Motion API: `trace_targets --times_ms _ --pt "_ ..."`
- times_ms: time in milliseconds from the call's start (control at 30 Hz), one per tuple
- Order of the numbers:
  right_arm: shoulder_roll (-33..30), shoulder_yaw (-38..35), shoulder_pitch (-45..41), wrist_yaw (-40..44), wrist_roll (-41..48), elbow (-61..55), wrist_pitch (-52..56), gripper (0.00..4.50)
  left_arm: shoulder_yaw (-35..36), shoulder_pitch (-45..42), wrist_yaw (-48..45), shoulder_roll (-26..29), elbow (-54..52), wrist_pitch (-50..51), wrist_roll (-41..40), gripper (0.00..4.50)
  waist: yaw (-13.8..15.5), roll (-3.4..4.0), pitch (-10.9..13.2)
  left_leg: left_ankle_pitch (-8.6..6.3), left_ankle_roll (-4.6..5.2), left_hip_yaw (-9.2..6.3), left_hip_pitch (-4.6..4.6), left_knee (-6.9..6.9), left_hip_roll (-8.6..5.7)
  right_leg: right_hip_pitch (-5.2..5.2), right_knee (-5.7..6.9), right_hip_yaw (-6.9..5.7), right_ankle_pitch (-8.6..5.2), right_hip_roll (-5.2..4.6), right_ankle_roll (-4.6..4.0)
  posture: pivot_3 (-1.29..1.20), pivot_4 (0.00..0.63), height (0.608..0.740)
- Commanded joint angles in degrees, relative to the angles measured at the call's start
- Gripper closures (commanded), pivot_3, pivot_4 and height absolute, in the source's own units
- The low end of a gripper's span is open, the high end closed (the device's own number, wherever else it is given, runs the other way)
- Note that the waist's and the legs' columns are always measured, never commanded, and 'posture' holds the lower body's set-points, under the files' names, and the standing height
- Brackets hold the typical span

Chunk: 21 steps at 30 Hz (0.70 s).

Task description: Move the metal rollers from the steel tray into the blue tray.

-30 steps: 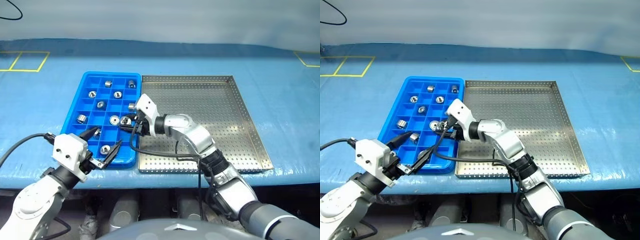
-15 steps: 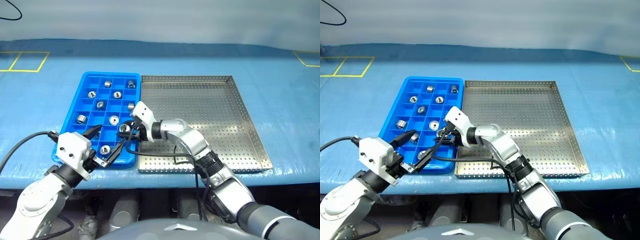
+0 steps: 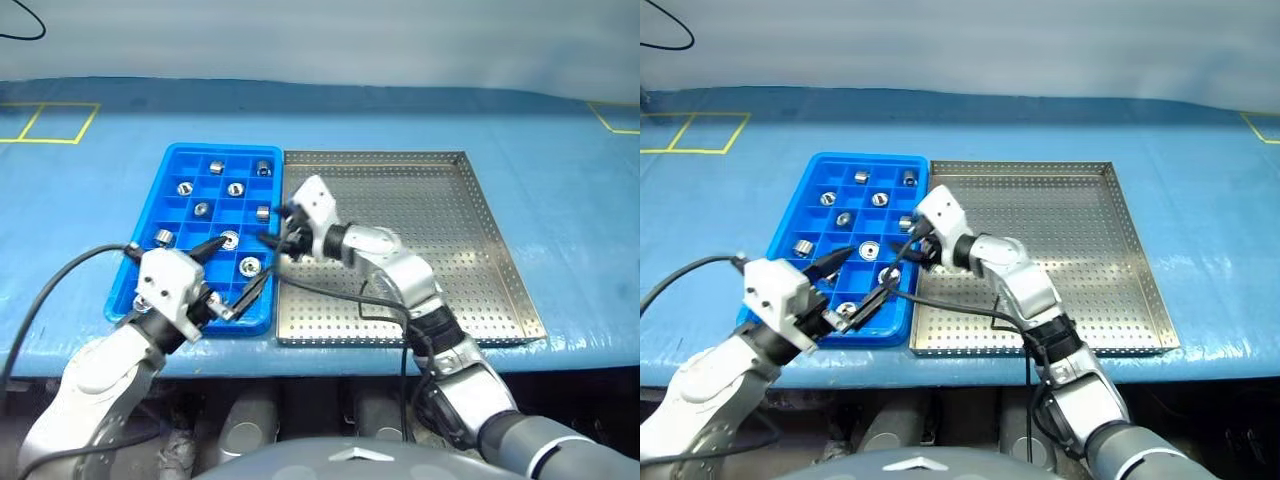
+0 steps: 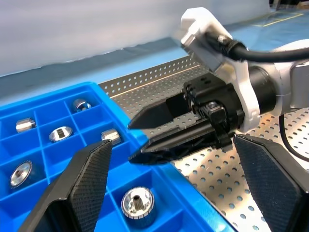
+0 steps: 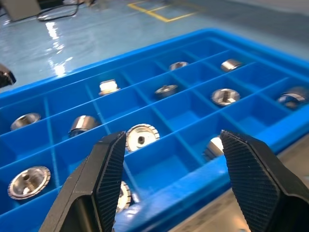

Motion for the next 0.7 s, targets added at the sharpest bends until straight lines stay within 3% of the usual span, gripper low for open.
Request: trace_targets --times_ms 33,233,467,633,700 --pt "-5.1 -6.6 3.7 -4.4 -2.5 -6.2 -2.1 1.21 -6.0 -6.1 -0.4 -1.6 4.9 -3.2 3.7 0.08 -0.3 0.00 0.0 -0.01 0.02 0.01 0.00 0.00 -0.04 0.01 -0.01 0.01 0.00 -0.02 0.01 -0.04 0.150 0.740" --pt "-13.5 -15.5 12.5 -8.3 -4.6 -10.3 -4.5 1.21 -11.8 -16.5 -0.2 -7.6 18.3 -11.0 9.2 0.08 -2.5 0.02 0.0 -0.07 0.14 0.18 -0.06 -0.01 -0.11 -0.06 -0.08 0.15 0.02 -0.06 0.08 -0.16 0.150 0.740" --pt "-16.7 -22.0 19.8 -4.8 1.4 -13.1 -2.9 1.21 -13.9 -22.6 -0.1 -12.0 27.9 -14.7 13.0 0.08 -6.3 0.05 0.0 -0.13 0.24 0.37 -0.02 0.00 -0.04 -0.07 -0.06 0.30 0.08 0.03 0.20 -0.24 0.150 0.740" --pt "-17.0 -23.4 23.1 -5.9 1.9 -13.8 -4.2 0.02 -14.7 -24.8 -2.2 -13.7 32.0 -15.3 12.2 0.08 -8.2 0.05 0.0 -0.18 0.34 0.56 0.00 0.09 0.06 -0.06 -0.06 0.48 0.24 0.03 0.49 -0.26 0.150 0.740" --pt "-16.9 -23.7 23.5 -7.0 1.1 -13.8 -5.8 0.02 -15.2 -25.3 -3.2 -13.4 33.1 -14.7 12.6 0.08 -8.7 0.04 0.0 -0.19 0.37 0.61 0.01 0.12 0.00 -0.06 -0.06 0.56 0.19 0.02 0.55 -0.27 0.150 0.740"
